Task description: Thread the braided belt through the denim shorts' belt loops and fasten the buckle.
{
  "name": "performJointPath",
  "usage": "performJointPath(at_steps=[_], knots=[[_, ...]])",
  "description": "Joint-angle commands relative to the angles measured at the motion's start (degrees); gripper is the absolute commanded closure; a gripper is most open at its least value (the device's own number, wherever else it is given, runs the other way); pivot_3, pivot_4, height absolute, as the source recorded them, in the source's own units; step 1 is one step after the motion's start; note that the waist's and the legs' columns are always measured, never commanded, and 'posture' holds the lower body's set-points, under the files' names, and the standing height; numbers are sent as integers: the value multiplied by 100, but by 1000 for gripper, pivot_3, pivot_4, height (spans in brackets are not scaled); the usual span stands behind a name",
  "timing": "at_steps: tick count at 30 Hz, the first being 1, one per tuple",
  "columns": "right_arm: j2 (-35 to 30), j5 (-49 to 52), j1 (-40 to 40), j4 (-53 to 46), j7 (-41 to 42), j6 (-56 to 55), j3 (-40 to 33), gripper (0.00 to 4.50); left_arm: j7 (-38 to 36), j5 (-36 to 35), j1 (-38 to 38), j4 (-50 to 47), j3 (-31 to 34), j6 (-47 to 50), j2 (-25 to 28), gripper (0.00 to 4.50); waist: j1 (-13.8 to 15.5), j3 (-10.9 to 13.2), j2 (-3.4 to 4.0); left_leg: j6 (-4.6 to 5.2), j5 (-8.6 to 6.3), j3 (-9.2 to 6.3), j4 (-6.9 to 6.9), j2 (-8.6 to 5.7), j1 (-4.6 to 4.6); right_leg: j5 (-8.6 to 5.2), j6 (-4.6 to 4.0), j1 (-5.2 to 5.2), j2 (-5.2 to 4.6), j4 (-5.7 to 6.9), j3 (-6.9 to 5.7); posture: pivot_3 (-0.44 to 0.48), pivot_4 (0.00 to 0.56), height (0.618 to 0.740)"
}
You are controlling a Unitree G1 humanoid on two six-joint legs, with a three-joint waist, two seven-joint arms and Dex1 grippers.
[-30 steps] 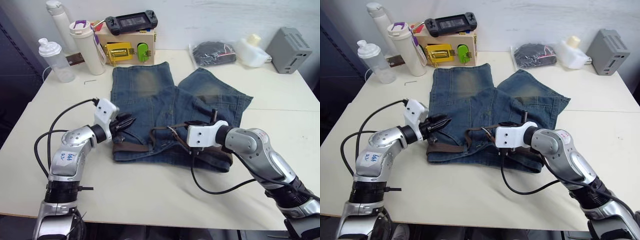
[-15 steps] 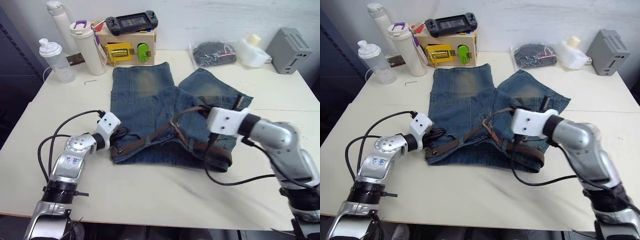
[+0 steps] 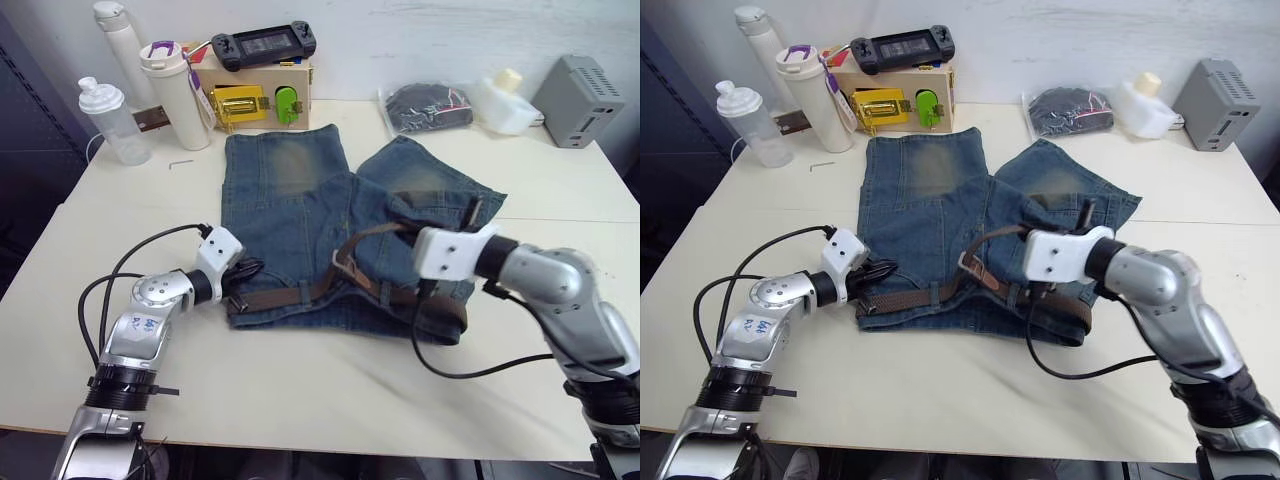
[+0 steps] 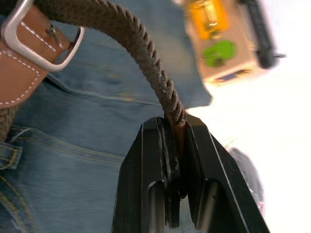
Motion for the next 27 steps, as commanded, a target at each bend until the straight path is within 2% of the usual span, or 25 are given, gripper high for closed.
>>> performJointPath(at_steps=[1, 4, 7, 11, 14, 15, 21, 27], knots=[[311, -378, -95, -171, -171, 190, 317, 4500, -25, -429, -99, -545, 363, -22, -56, 4455, -8, 0, 0, 0, 0, 0, 0, 0, 0, 0, 0, 0, 0, 0, 0, 0, 150, 740], [541, -418, -207, -257, -216, 306, 351, 4500, -4, -716, -249, -1028, 521, 98, -73, 4455, -15, 0, 0, 0, 0, 0, 0, 2, -1, 0, 0, -2, 1, 1, -1, 0, 150, 740], [565, -460, -215, -248, -205, 286, 327, 4500, -77, -1154, -329, -1489, 631, 356, -106, 3546, -10, 0, 0, 0, 0, 0, 1, 1, 0, 0, 0, -2, 1, 2, 0, 0, 150, 740], [555, -479, -291, -177, -206, 215, 301, 4500, -89, -1891, -432, -2154, 691, 741, -313, 1753, -19, 0, 0, 0, 0, 0, -3, 1, 0, 0, 0, -2, 1, 1, 0, 0, 150, 740], [596, -426, -339, -174, -216, 152, 293, 4500, 44, -1774, -480, -2129, 507, 743, -382, 314, -21, 0, 0, 0, 0, 1, 1, 1, 0, 0, 0, -1, 2, 3, 1, 0, 150, 740], [607, -411, -347, -187, -229, 114, 285, 4500, 49, -1669, -499, -2054, 379, 655, -423, 66, -22, 0, 0, 0, 0, 2, 1, 2, 0, 0, 0, -1, 3, 2, 1, 0, 150, 740], [659, -381, -397, -273, -212, -63, 286, 4500, 55, -872, -855, -1294, -475, 21, -604, 66, -22, 0, 0, 0, 0, 3, 0, 2, 0, 0, 0, -1, 6, 2, 1, 0, 150, 740], [690, -410, -376, -312, -205, -47, 306, 4500, -9, -553, -1094, -867, -711, -357, -712, 66, -22, 0, 0, 0, 0, 3, 0, 2, 0, 0, 0, -1, 6, 2, 1, 0, 150, 740]])
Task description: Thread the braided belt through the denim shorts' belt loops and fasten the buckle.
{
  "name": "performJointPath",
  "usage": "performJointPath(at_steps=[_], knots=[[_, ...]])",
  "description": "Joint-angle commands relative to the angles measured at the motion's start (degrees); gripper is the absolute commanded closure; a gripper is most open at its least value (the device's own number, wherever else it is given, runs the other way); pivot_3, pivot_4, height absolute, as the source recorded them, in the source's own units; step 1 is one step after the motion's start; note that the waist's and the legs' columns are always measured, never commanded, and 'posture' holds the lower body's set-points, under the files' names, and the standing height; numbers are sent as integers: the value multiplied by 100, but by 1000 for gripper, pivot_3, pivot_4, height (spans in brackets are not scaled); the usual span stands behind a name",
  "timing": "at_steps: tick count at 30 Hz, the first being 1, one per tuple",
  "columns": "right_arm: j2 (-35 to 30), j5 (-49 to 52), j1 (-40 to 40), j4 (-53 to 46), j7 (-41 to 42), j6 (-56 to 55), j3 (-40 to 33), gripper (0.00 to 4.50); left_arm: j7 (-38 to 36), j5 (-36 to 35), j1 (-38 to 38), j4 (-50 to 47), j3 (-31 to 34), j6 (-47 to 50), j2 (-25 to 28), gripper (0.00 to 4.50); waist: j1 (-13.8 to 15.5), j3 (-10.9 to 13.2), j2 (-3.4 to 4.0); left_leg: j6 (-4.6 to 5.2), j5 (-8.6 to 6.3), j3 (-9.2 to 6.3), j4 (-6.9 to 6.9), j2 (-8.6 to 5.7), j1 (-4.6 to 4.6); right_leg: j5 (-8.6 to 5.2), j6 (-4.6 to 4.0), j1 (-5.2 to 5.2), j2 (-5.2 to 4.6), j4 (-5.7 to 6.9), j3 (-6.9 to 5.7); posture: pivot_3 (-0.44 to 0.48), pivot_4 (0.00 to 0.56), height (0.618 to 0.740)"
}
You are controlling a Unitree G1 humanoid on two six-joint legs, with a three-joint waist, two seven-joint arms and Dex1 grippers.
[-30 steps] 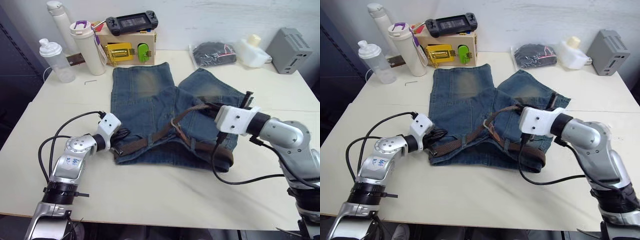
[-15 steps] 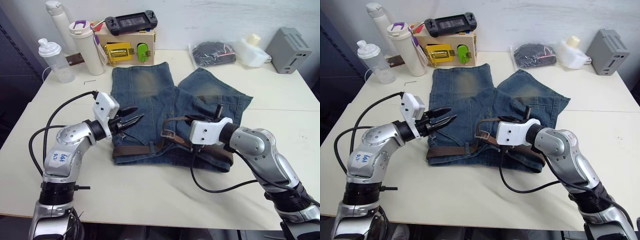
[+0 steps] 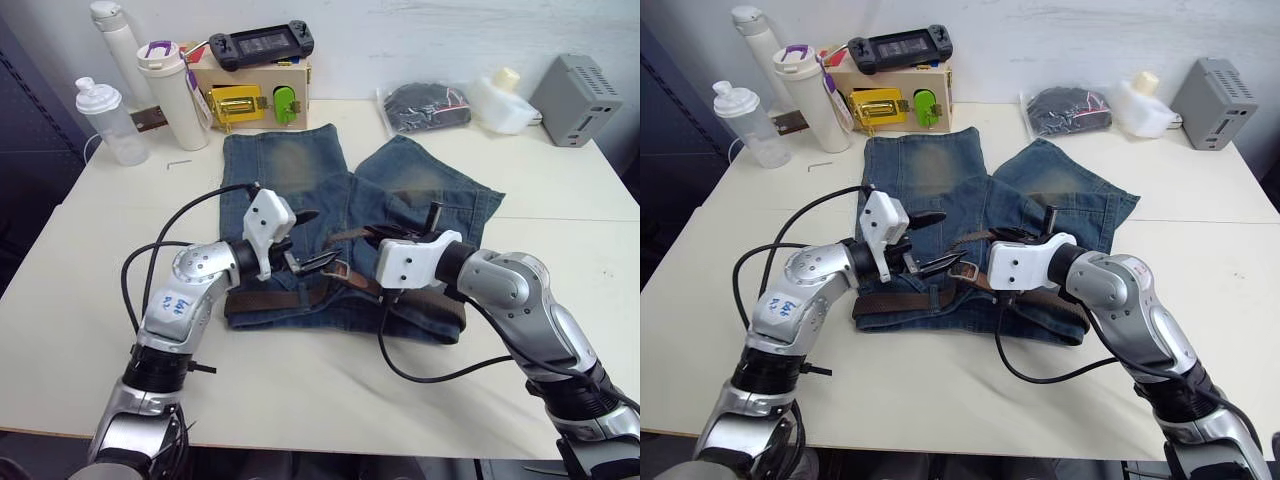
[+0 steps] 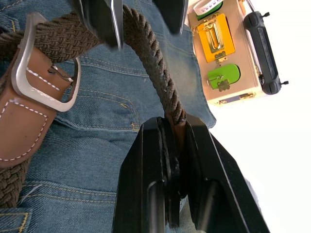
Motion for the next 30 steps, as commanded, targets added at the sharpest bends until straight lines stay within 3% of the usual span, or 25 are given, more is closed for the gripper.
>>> performJointPath(at_steps=[1, 4, 13, 19, 21, 22, 27, 30], knots=[[57, 39, -70, -284, -34, -78, -80, 4500, -45, 185, -160, 74, -80, -301, -17, 66, -3, 0, 0, 0, 0, 0, 0, 0, 0, 0, 0, 0, 1, 0, 0, 0, 150, 740], [79, 28, -45, -327, -42, -45, -75, 4500, -58, 210, -192, 66, -88, -366, -44, 848, -20, 0, 0, 0, 0, 0, 0, 1, 0, 0, 0, -1, 1, 1, 0, 0, 150, 740], [114, 31, 0, -348, -39, -9, -104, 4500, -157, 263, -5, -34, -125, -356, 8, 4441, -40, 0, 0, 0, 0, -1, 0, 0, 0, 0, 0, -2, 0, 1, 0, 0, 150, 740], [339, 143, 4, -398, -166, 243, -234, 4500, -44, 250, -2, -60, -66, -332, -72, 4441, -65, 0, 0, 0, 0, -2, 0, 0, 0, 0, 0, -2, 0, 4, 0, 0, 150, 740], [661, 431, 19, -489, -284, 726, -494, 3498, 15, 187, 15, -99, -36, -281, -140, 4500, -92, 0, 0, 0, 0, -3, 1, 1, 0, 0, 0, -2, 1, 5, -1, 0, 150, 740], [770, 616, 53, -544, -231, 1022, -598, 3229, 52, 142, 26, -122, -11, -250, -184, 4500, -103, 0, 0, 0, 0, -5, 1, 1, 0, 0, 0, -2, 1, 7, -1, 0, 150, 740], [882, 645, 180, -603, -366, 2047, -843, 935, 228, -201, 106, -270, 209, -67, -487, 4500, -106, 0, 0, 0, 0, -11, 3, -4, 0, 0, 0, -2, -3, 21, 0, 0, 150, 740], [1056, 892, 241, -724, -401, 2782, -963, 935, 294, -548, 252, -391, 402, 85, -713, 4500, -118, -1, 0, 0, 0, -10, 2, -3, 0, 0, 0, -3, -2, 21, 0, 0, 150, 740]])
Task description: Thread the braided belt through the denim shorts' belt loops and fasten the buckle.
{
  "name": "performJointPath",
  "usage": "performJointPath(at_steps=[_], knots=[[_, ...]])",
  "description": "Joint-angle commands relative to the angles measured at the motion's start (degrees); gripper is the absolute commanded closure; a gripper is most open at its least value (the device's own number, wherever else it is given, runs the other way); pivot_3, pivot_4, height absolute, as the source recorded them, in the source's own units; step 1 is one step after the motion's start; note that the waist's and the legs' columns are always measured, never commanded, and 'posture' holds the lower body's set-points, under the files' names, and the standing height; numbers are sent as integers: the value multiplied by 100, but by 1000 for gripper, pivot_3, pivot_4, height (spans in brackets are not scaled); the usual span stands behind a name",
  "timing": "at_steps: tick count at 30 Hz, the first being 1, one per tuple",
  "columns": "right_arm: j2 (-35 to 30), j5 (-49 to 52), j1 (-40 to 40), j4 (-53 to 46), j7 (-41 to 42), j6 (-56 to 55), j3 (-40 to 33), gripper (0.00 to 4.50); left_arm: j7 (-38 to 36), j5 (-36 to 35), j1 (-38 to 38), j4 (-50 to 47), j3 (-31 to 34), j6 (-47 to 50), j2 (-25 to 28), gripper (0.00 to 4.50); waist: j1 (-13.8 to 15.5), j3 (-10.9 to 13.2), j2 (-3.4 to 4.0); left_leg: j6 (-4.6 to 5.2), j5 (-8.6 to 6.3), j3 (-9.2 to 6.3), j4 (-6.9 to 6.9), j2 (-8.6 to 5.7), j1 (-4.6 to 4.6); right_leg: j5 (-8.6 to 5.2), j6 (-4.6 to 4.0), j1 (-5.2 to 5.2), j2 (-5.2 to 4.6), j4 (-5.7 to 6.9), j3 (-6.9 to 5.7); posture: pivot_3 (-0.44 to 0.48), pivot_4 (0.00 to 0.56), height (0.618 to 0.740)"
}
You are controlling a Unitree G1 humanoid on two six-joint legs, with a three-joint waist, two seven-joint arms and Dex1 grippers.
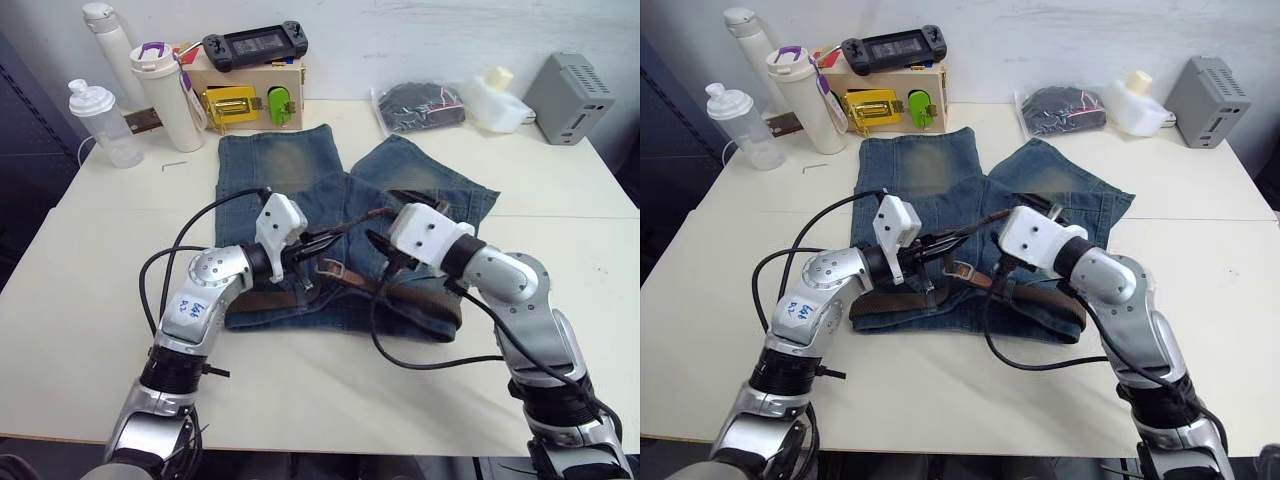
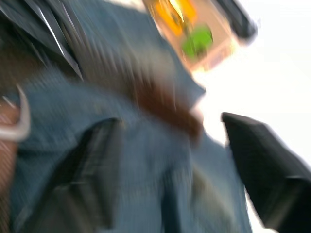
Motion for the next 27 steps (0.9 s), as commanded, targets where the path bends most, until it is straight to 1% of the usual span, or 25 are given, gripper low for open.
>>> performJointPath(at_steps=[1, 4, 6, 7, 8, 9, 12, 15, 21, 23, 26, 27], knots=[[170, 315, 16, -351, -89, 719, -199, 1215, 63, -426, 148, -379, 244, 98, -156, 4500, -5, 0, 0, 0, 0, 0, 0, 0, 0, 0, 0, -1, 0, 2, 0, 0, 150, 740], [281, 575, 38, -532, -86, 1054, -191, 2282, 67, -495, 388, -502, 246, 115, -185, 4500, -25, 0, 1, 0, 0, 5, -1, 2, 1, 0, 0, -5, 2, 4, 1, 0, 150, 740], [473, 940, 40, -774, 5, 1388, -121, 3230, 110, -564, 518, -610, 272, 114, -220, 4500, -22, 0, 1, 0, 0, 4, -1, 2, 1, 0, 0, -12, 2, 18, 1, 0, 150, 740], [562, 1162, 44, -925, 87, 1556, -56, 3602, 126, -592, 567, -654, 278, 121, -231, 4500, -18, 0, 0, 0, 0, 4, -1, 2, 2, 0, 0, -14, 2, 24, 2, 0, 150, 740], [681, 1410, 46, -1080, 158, 1750, -8, 4152, 131, -597, 609, -682, 273, 109, -231, 4500, -15, 0, 0, 0, 0, 3, -1, 2, 2, 0, 0, -15, 1, 25, 2, 0, 150, 740], [739, 1574, 41, -1179, 187, 1883, 19, 4419, 133, -596, 630, -694, 265, 101, -226, 4500, -14, 0, 0, 0, 0, 3, -1, 2, 2, 0, 0, -15, 1, 25, 2, 0, 150, 740], [714, 2195, 214, -1492, 473, 2612, 438, 4419, 135, -619, 672, -736, 246, 106, -225, 4500, -2, 0, 0, 0, 0, 2, -1, 1, 2, 0, 0, -14, -1, 27, 2, 0, 150, 740], [451, 1767, 336, -911, 131, 2318, 1005, 4419, 134, -737, 646, -823, 266, 161, -260, 4500, 9, -2, -3, 0, 0, -8, 2, -3, 2, 0, 0, -8, -4, 24, 1, 0, 150, 740], [372, 1638, 183, -226, -219, 1967, 1209, 4419, 83, -1124, 765, -1033, 519, 346, -152, 4500, -23, -2, -3, 0, 0, -6, 1, -4, 2, 0, 0, -7, -4, 19, 0, 0, 150, 740], [439, 1739, 182, -186, -277, 1986, 1176, 4419, 81, -1187, 802, -1101, 556, 406, -91, 4500, -17, -2, -3, 0, 0, -4, -2, -1, 6, 0, 0, -7, -3, 22, 0, 0, 150, 740], [274, 1955, 286, -417, 45, 1699, 1265, 4419, 119, -1232, 856, -1151, 588, 474, -22, 4500, -10, -2, -3, 0, 0, -4, -2, -2, 6, 0, 0, -7, -3, 21, 1, 0, 150, 740], [220, 2071, 323, -519, 129, 1765, 1196, 4419, 134, -1233, 869, -1154, 587, 485, -13, 4500, 2, -2, -3, 0, 0, -4, -1, -3, 6, 0, 0, -6, -4, 21, 1, 0, 150, 740]])
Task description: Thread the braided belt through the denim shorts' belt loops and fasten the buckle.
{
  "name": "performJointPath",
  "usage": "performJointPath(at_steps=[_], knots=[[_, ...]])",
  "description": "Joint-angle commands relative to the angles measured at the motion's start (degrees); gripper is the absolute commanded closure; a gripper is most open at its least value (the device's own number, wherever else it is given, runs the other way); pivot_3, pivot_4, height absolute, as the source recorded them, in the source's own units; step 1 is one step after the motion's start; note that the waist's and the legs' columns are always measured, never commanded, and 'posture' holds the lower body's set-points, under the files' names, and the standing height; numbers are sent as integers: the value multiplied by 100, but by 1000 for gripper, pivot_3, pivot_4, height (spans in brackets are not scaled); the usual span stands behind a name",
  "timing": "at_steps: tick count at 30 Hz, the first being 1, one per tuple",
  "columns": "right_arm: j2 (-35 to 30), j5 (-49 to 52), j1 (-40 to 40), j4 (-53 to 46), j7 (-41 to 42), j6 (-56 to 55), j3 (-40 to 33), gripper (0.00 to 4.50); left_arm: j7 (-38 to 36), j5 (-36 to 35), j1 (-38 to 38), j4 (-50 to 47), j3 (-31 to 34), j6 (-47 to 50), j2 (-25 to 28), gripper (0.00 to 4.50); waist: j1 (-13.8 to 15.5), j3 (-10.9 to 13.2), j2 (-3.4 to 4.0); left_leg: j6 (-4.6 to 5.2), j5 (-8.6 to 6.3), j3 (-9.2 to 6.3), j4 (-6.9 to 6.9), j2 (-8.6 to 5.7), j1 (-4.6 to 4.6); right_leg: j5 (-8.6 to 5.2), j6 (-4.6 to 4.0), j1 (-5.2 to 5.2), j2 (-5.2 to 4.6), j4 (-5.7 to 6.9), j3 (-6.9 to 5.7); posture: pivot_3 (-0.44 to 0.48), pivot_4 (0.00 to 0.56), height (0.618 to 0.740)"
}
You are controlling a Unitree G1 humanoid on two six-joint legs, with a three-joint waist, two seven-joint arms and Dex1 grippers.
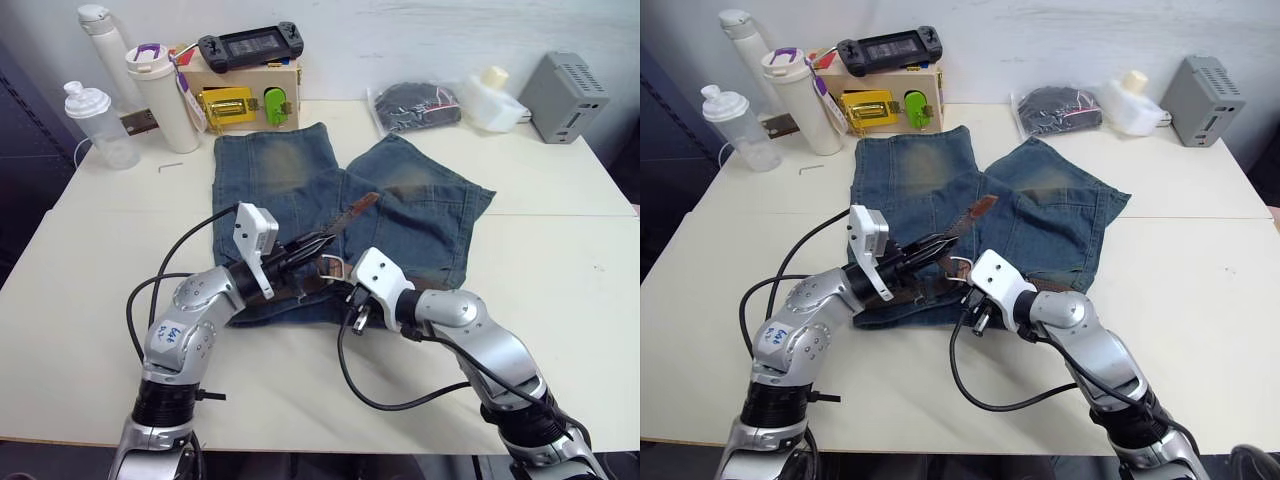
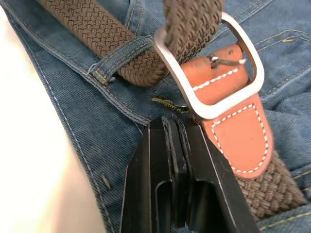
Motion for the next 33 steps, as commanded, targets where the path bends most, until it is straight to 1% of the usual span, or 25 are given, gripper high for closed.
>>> performJointPath(at_steps=[1, 2, 5, 6, 7, 9, 11, 13, 18, 22, 29, 33], knots=[[-176, 318, 75, -413, 238, -68, -98, 4419, 9, -164, 41, -321, 110, -9, 52, 4500, 18, 0, 0, 0, 0, -2, 1, -1, 0, 0, 0, 2, -1, -2, -1, 0, 150, 740], [-200, 370, 82, -438, 239, -19, -138, 4419, 14, -164, 46, -326, 110, -3, 53, 4500, 17, 0, -1, 0, 0, -4, 2, -2, 0, 0, 0, 4, -2, -3, 0, 0, 150, 740], [-446, 1178, 131, -904, 892, -68, -548, 4419, 54, -149, 45, -337, 102, 17, 37, 4500, 15, 0, -1, 0, 0, -2, -1, -1, -1, 0, 0, 9, -1, -21, -1, 0, 150, 740], [-444, 1371, 98, -961, 955, -65, -694, 4419, 64, -148, 45, -345, 96, 23, 31, 4500, 13, 0, -1, 0, 0, -1, -3, 0, -2, 0, 0, 10, 1, -28, -1, 0, 150, 740], [-439, 1480, 69, -971, 947, -55, -778, 4419, 69, -148, 46, -351, 92, 26, 27, 4500, 12, 0, -1, 0, 0, -1, -3, 1, -2, 0, 0, 13, 2, -31, -1, 0, 150, 740], [-231, 1598, -108, -803, 681, 48, -974, 4419, 75, -150, 41, -354, 93, 34, 30, 4500, -1, 0, -1, 0, 0, -1, -2, 3, -2, 0, 0, 15, 4, -32, -2, 0, 150, 740], [-103, 1360, -285, -441, 311, -18, -927, 4419, 80, -155, 36, -356, 95, 41, 31, 4500, -9, -1, -1, 0, 0, 5, -3, 7, -1, 0, 0, 15, 6, -36, -2, 0, 150, 740], [-89, 1083, -338, -145, 32, -89, -706, 4419, 89, -156, 26, -363, 95, 48, 33, 4500, -2, -1, -1, 0, 0, 5, -3, 8, 0, 0, 0, 14, 8, -34, -1, 0, 150, 740], [-91, 696, -189, 249, -286, 3, -22, 4419, 154, -228, -34, -398, 195, 97, 27, 4500, 2, -1, -1, 1, -1, 0, -3, 2, 0, 0, 0, 13, 2, -31, -1, 0, 150, 740], [-159, 572, -111, 330, -367, 113, 270, 4419, 306, -348, -49, -397, 391, 166, -22, 4500, 2, -2, -2, 1, 0, 3, -3, 4, 0, 0, 0, 13, 3, -32, -2, 0, 150, 740], [43, 607, -120, 284, -676, 343, 112, 4419, 331, -229, 424, -313, 618, 139, 246, 4500, -5, -4, -2, 0, 0, 3, -7, 6, 4, 0, 0, 13, 4, -31, -2, 0, 150, 740], [349, 1261, -50, -198, -599, 678, -413, 4419, 368, -74, 754, -344, 545, 61, 321, 4500, 11, -4, -3, 0, 0, 2, -7, 6, 6, 0, 0, 15, 2, -36, 0, 0, 150, 740]])
